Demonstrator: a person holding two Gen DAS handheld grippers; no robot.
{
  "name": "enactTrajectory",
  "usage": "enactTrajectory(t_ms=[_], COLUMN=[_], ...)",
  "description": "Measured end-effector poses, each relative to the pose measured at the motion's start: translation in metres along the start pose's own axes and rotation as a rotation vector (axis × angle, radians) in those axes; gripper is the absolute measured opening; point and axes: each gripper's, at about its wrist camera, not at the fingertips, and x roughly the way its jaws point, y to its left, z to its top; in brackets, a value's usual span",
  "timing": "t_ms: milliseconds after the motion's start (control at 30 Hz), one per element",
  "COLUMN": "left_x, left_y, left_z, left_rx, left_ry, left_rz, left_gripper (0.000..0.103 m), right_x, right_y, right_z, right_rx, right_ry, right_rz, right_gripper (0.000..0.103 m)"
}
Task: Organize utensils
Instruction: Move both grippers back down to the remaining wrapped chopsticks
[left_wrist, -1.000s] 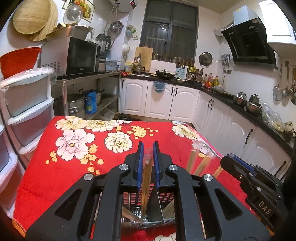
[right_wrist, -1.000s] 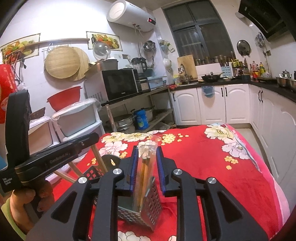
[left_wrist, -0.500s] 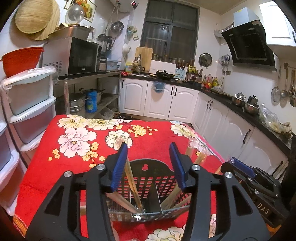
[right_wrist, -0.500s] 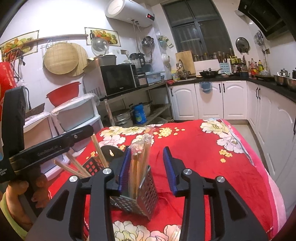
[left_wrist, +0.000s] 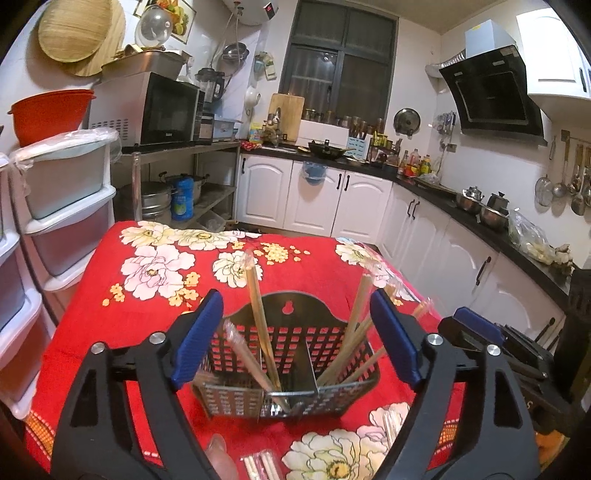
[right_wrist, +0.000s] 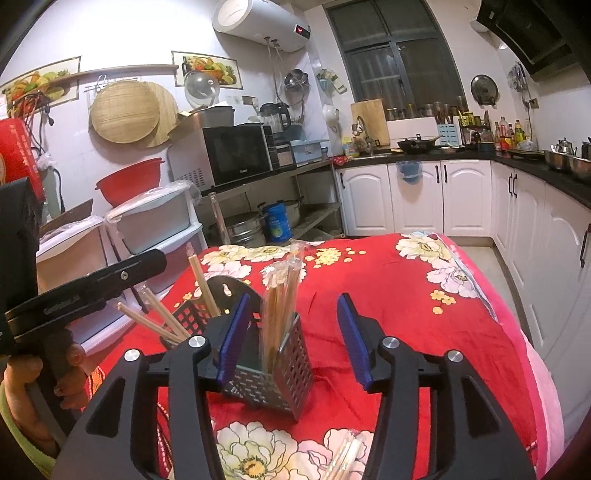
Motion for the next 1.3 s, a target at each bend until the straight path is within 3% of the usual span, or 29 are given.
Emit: enactTrajectory(t_ms=[433, 1300], left_x=[-0.023, -0.023], left_y=[0.006, 0.035], left_z=[-0.029, -0.094], left_rx=[0.011, -0.025], left_ry=[0.040, 0.190], left_rz=[-0.007, 0.041], left_gripper=[0.086, 0.088], right_x=[-0.018, -0.024], right_y=[0.004, 0.001], right_z=[-0.018, -0.069], right_rx=[-0.022, -0.049], right_ry=[0.037, 0.176], right_rz=[-0.009, -0.026], right_gripper=[0.060, 0.060])
